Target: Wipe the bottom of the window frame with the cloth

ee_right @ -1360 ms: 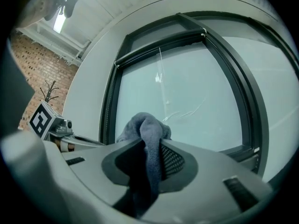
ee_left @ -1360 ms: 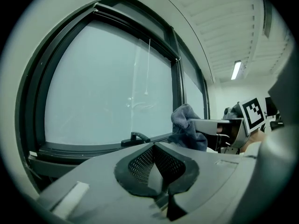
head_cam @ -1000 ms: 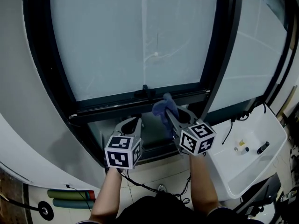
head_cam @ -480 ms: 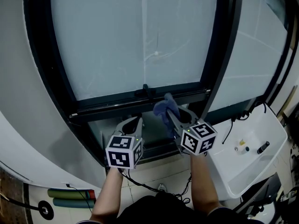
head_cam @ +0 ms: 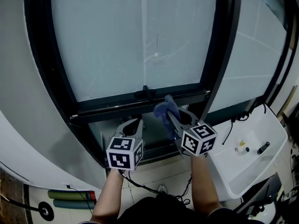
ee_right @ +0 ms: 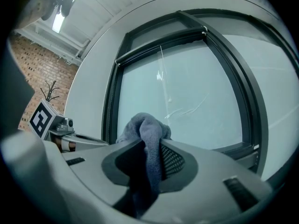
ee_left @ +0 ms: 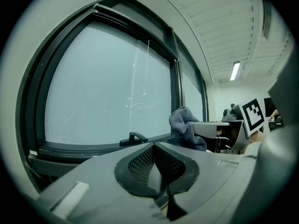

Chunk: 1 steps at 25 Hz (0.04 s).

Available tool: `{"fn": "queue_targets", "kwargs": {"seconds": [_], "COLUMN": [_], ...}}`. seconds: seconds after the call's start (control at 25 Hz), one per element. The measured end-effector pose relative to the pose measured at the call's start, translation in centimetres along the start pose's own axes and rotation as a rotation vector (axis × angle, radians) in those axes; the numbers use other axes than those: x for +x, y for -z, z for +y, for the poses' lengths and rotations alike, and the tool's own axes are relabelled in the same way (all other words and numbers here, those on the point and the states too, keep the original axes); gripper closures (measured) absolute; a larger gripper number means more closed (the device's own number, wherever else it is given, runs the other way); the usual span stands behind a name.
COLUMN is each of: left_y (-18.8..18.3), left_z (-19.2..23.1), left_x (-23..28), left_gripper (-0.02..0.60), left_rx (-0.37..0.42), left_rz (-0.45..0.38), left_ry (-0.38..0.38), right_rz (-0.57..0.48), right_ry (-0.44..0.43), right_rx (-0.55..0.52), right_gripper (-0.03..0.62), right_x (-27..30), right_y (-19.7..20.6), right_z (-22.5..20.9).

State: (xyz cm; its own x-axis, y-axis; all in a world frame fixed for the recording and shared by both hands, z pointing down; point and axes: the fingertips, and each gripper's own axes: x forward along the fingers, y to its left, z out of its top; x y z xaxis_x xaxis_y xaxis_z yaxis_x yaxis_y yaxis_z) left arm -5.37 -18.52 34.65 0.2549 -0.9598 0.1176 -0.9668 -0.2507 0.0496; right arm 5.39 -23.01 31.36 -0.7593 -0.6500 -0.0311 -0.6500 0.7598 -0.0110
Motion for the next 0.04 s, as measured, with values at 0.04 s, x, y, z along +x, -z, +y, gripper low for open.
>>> {"fn": "queue_targets", "kwargs": {"seconds": [0.04], "left_y": [0.01], "left_z": [-0.01], "left_x": [-0.01], "left_gripper": [0.575], "left_rx": [0.001], "left_rz": [0.001], "left_ry": [0.001], "right_rz": [0.000], "right_ry": [0.001], "right_rx": [0.000], "right_gripper": [0.496], "right_x": [-0.01], "right_y": [-0.02], "right_z": [-0.01]}}
